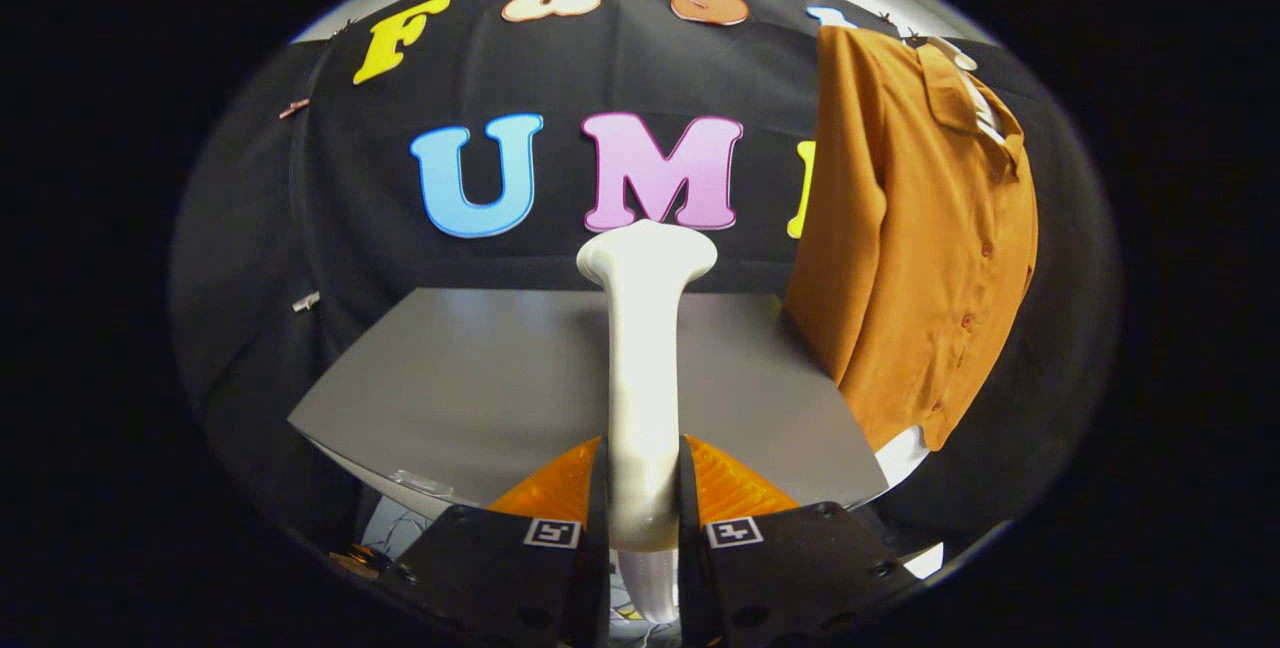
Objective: Iron the clothes twice with a garment steamer, once on the left side and once on the right side.
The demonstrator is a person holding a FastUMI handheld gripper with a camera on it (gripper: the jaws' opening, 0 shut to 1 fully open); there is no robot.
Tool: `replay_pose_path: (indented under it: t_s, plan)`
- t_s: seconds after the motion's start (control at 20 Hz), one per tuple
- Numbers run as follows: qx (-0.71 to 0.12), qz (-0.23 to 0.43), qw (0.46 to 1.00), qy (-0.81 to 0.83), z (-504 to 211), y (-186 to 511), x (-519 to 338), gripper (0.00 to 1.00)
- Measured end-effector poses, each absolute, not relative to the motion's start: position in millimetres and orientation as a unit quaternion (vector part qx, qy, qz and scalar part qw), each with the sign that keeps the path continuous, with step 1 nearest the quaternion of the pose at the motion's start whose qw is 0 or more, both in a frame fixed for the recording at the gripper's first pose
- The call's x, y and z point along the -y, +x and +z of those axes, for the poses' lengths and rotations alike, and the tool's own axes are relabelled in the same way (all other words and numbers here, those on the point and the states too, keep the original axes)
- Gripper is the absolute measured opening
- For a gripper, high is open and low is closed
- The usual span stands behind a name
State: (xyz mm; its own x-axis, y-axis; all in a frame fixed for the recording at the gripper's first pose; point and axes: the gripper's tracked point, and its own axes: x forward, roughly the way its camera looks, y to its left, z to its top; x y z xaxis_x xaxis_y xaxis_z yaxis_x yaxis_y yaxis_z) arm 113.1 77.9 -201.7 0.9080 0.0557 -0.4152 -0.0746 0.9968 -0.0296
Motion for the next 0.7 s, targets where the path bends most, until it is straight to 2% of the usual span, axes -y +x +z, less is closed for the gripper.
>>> replay_pose_path:
  t_s: [0.45, 0.7]
  plan:
    - [-0.02, 0.041, 0.999, -0.025, -73.5, 61.0, -37.1, 0.3]
    - [0.054, 0.03, 0.998, -0.018, -33.0, 52.8, 14.0, 0.3]
